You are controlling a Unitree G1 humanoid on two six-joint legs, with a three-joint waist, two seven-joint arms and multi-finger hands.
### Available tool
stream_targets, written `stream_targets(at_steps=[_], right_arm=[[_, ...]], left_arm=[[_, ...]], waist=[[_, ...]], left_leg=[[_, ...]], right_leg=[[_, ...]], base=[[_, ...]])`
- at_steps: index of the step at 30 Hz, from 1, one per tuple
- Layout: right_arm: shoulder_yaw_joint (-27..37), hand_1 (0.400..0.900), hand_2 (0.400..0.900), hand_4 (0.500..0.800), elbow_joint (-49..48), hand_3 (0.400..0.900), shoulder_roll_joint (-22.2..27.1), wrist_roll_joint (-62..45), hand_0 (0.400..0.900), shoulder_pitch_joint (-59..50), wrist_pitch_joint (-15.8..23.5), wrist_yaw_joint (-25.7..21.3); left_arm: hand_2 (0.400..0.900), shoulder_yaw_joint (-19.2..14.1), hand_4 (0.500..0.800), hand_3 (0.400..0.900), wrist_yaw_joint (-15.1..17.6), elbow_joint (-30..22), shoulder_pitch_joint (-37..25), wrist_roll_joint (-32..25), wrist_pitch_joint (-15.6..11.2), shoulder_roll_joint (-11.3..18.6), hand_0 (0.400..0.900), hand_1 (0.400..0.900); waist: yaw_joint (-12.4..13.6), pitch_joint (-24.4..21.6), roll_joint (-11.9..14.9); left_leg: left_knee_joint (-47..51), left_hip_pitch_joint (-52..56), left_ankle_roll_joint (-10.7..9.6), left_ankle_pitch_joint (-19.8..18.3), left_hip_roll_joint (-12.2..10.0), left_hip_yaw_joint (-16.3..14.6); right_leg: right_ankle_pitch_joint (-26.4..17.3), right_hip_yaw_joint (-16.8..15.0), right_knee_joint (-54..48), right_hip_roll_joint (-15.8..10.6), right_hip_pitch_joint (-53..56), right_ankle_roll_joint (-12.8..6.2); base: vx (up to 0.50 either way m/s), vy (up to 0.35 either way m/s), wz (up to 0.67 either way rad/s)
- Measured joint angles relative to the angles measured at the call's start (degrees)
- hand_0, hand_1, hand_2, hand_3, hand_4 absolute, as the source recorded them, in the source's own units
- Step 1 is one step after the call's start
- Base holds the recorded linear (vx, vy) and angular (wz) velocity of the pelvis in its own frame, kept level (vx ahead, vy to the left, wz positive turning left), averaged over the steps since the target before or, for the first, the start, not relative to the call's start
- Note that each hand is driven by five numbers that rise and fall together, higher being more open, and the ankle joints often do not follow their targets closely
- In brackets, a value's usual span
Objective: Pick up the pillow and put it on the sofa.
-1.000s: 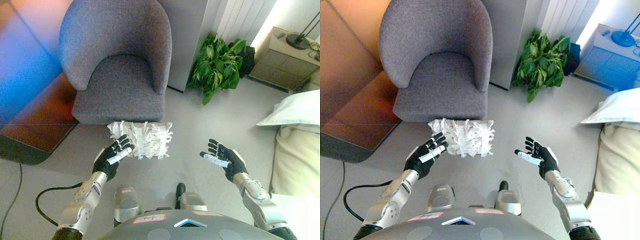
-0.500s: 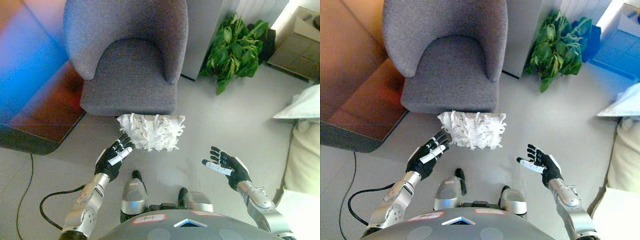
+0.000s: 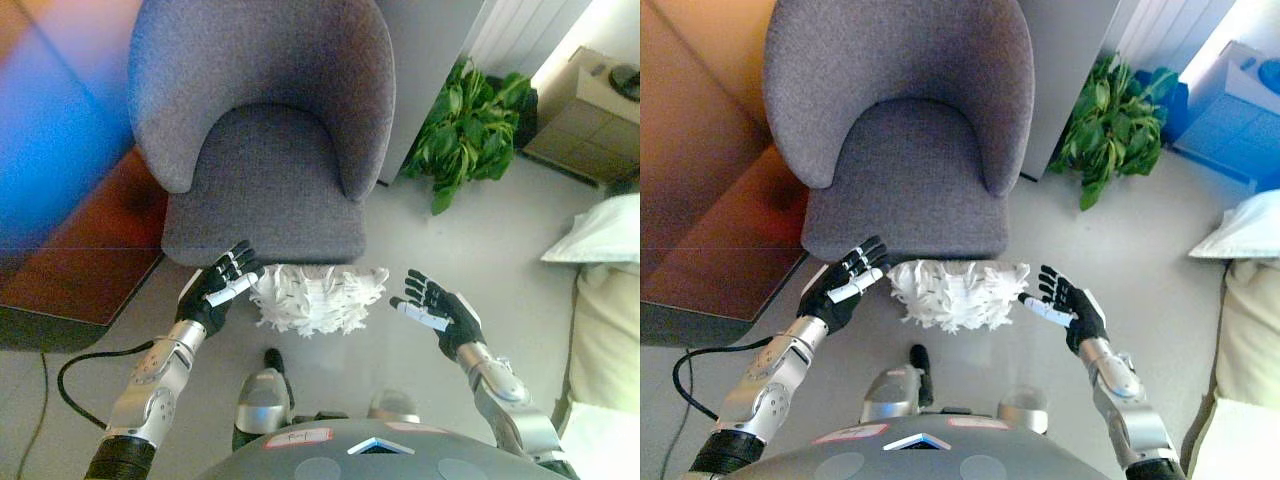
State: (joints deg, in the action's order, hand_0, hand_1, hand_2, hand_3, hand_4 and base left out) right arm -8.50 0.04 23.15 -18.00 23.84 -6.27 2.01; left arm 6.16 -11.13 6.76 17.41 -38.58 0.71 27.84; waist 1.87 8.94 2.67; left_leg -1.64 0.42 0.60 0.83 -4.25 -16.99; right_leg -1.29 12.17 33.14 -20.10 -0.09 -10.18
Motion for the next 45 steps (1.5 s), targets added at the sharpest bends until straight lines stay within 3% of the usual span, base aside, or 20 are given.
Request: stream_targets(at_steps=[4, 6, 7, 10, 12, 14, 15, 16, 18, 19, 21, 23, 27, 31, 35, 39, 45], right_arm=[[-2.0, 0.900, 0.900, 0.800, 0.0, 0.900, 0.1, 0.8, 0.900, 2.2, 0.1, -0.2], [-2.0, 0.900, 0.900, 0.800, 0.3, 0.900, 0.4, 0.8, 0.900, 2.3, 0.4, -0.3], [-2.0, 0.900, 0.900, 0.800, 0.7, 0.900, 0.7, 0.8, 0.900, 2.0, 0.8, -0.4], [-2.4, 0.900, 0.900, 0.800, 1.5, 0.900, 1.6, 3.9, 0.900, 0.9, 1.8, -1.0], [-2.6, 0.900, 0.900, 0.800, 1.5, 0.900, 2.1, 7.3, 0.900, 0.1, 2.2, -1.9], [-3.0, 0.900, 0.900, 0.800, 1.8, 0.900, 2.5, 11.0, 0.900, -0.7, 2.3, -2.8], [-3.4, 0.900, 0.900, 0.800, 1.8, 0.900, 2.5, 12.6, 0.900, -0.7, 2.3, -3.0], [-3.7, 0.900, 0.900, 0.800, 2.5, 0.900, 3.4, 14.3, 0.900, -1.0, 2.3, -3.0], [-3.0, 0.900, 0.900, 0.800, 2.8, 0.900, 7.3, 17.1, 0.900, -2.9, 2.0, -3.2], [-2.1, 0.900, 0.900, 0.800, 2.8, 0.900, 9.8, 19.6, 0.900, -3.0, 2.2, -3.7], [-1.4, 0.900, 0.900, 0.800, 2.8, 0.900, 14.7, 23.9, 0.900, -2.9, 2.3, -5.5], [-1.6, 0.900, 0.900, 0.800, 3.0, 0.900, 18.0, 27.3, 0.900, -4.0, 2.4, -8.4], [-3.4, 0.900, 0.900, 0.800, 5.0, 0.900, 18.3, 30.5, 0.900, -12.1, 3.6, -12.7], [-5.3, 0.900, 0.900, 0.800, 5.2, 0.900, 18.6, 33.3, 0.900, -21.2, 5.8, -15.6], [-5.3, 0.900, 0.900, 0.800, 5.0, 0.900, 18.9, 34.3, 0.900, -26.8, 6.3, -17.2], [-5.2, 0.900, 0.900, 0.800, 5.0, 0.900, 19.1, 34.2, 0.900, -29.6, 6.4, -17.8], [-5.3, 0.900, 0.900, 0.800, 4.2, 0.900, 20.0, 33.2, 0.900, -33.0, 6.4, -18.5]], left_arm=[[0.900, -0.6, 0.800, 0.900, 0.5, 0.0, 0.1, 0.0, 0.7, 0.7, 0.900, 0.900], [0.900, -0.1, 0.800, 0.900, 0.6, 0.1, 0.0, 0.0, 1.4, 0.8, 0.900, 0.900], [0.900, 0.2, 0.800, 0.900, 0.7, 0.1, -0.1, 0.0, 1.7, 0.9, 0.900, 0.900], [0.900, 1.5, 0.800, 0.900, 1.8, 0.1, -0.1, -0.1, 1.8, 1.5, 0.900, 0.900], [0.900, 2.3, 0.800, 0.900, 2.4, 0.1, -0.6, -0.1, 1.8, 2.0, 0.900, 0.900], [0.900, 2.9, 0.800, 0.900, 2.6, 0.0, -1.5, -0.6, 1.9, 3.8, 0.900, 0.900], [0.900, 2.9, 0.800, 0.900, 2.6, -0.2, -1.6, -0.6, 1.8, 5.5, 0.900, 0.900], [0.900, 2.7, 0.800, 0.900, 2.8, 0.7, -1.8, -0.5, 1.9, 5.7, 0.900, 0.900], [0.900, 3.2, 0.800, 0.900, 3.2, 0.6, 0.5, -0.6, 3.3, 3.7, 0.900, 0.900], [0.900, 3.8, 0.800, 0.900, 2.9, 0.5, 1.4, -0.6, 4.4, 2.6, 0.900, 0.900], [0.900, 4.3, 0.800, 0.900, 1.7, 0.2, 2.3, -0.6, 4.8, 1.0, 0.900, 0.900], [0.900, 4.8, 0.800, 0.900, 1.5, -0.6, 1.8, -1.6, 4.5, 0.9, 0.900, 0.900], [0.900, 4.8, 0.800, 0.900, 2.6, -0.6, -4.6, -4.5, 2.0, 2.7, 0.900, 0.900], [0.900, 4.6, 0.800, 0.900, 5.1, -0.7, -11.0, -7.4, -2.6, 5.0, 0.900, 0.900], [0.900, 4.2, 0.800, 0.900, 7.4, -0.7, -13.5, -8.6, -5.3, 5.8, 0.900, 0.900], [0.900, 3.7, 0.800, 0.900, 8.8, -0.2, -14.0, -9.0, -5.7, 5.7, 0.900, 0.900], [0.900, 3.6, 0.800, 0.900, 9.4, -1.0, -16.5, -9.1, -9.3, 5.7, 0.900, 0.900]], waist=[[-0.2, -1.2, 0.0], [-0.3, -1.2, -0.1], [-0.3, -1.1, -0.1], [-0.3, -1.2, 0.1], [-0.6, -1.3, 0.9], [-0.2, -0.7, 2.5], [-0.3, -0.4, 4.4], [0.4, 0.1, 4.8], [0.0, 0.2, 0.5], [-0.2, 0.2, -1.1], [-0.3, 0.4, -2.7], [-0.3, 0.8, -3.3], [-0.2, 5.8, -3.1], [-0.1, 13.1, -3.3], [0.1, 18.2, -3.6], [0.4, 19.7, -3.4], [0.4, 20.0, -3.7]], left_leg=[[2.0, 0.9, 0.7, -0.1, -0.2, 1.1], [1.8, 1.2, 0.6, -0.1, -0.3, 1.9], [1.9, 1.4, 0.1, -0.2, -0.3, 2.6], [1.8, 1.6, -1.3, -0.3, -0.3, 4.0], [0.9, 0.6, -3.2, -0.2, -0.7, 5.6], [-1.1, -0.6, -6.2, -0.4, -1.9, 7.9], [-2.2, -1.1, -8.2, -0.6, -2.5, 8.4], [-3.8, -1.2, -10.6, -1.0, -4.7, 7.8], [-4.7, -2.4, -9.9, -1.0, -11.5, 7.7], [-4.1, -1.6, -9.1, -0.5, -13.1, 7.6], [-2.8, -1.5, -8.3, 0.7, -13.8, 7.3], [-3.2, -4.1, -9.8, 2.2, -13.8, 7.8], [-5.3, -11.6, -12.3, 3.7, -12.9, 9.5], [-11.1, -21.1, -11.7, 3.7, -10.9, 12.0], [-17.9, -31.3, -10.8, 3.5, -10.1, 13.0], [-23.3, -39.7, -10.4, 3.5, -10.2, 13.5], [-30.7, -48.5, -9.8, 2.5, -11.0, 14.0]], right_leg=[[1.2, 3.6, -2.5, -0.1, -4.4, 0.93], [1.0, 3.9, -7.4, -1.2, -4.9, 0.67], [0.7, 4.1, -11.0, -2.6, -5.1, 0.18], [-3.2, 3.5, -23.9, -7.1, -4.0, -4.71], [-6.2, 3.2, -30.6, -8.8, -3.7, -4.24], [-8.5, 3.6, -33.6, -8.2, -1.3, -2.81], [-10.0, 2.9, -32.4, -7.2, 0.1, -1.02], [-5.9, 3.8, -32.0, -6.0, 0.8, -5.14], [-4.0, 5.1, -31.7, 0.0, 1.4, -3.22], [-3.7, 5.8, -31.6, 1.5, 1.6, -2.45], [-3.4, 6.3, -31.4, 2.8, 1.7, -2.07], [-2.9, 6.5, -29.6, 2.9, -1.0, -2.04], [-2.7, 6.7, -25.0, 1.0, -8.2, -2.11], [-0.4, 5.5, -16.4, -2.6, -17.2, -2.08], [4.1, 3.5, -5.3, -5.7, -27.0, -2.14], [7.5, 2.2, 3.2, -7.4, -35.2, -1.66], [10.2, 0.0, 11.3, -8.4, -43.3, -1.38]], base=[[0.14, -0.187, 0.28], [0.24, -0.313, 0.28], [0.18, -0.328, 0.29], [0.12, -0.313, 0.37], [0.16, -0.283, 0.43], [0.19, -0.236, 0.37], [0.18, -0.170, 0.26], [0.15, -0.140, 0.26], [0.07, -0.124, 0.31], [-0.05, -0.119, 0.35], [-0.19, -0.108, 0.36], [-0.27, -0.085, 0.34], [-0.27, -0.048, 0.25], [-0.25, -0.024, 0.31], [-0.21, -0.035, 0.32], [-0.17, 0.014, 0.21], [-0.10, 0.029, 0.11]])
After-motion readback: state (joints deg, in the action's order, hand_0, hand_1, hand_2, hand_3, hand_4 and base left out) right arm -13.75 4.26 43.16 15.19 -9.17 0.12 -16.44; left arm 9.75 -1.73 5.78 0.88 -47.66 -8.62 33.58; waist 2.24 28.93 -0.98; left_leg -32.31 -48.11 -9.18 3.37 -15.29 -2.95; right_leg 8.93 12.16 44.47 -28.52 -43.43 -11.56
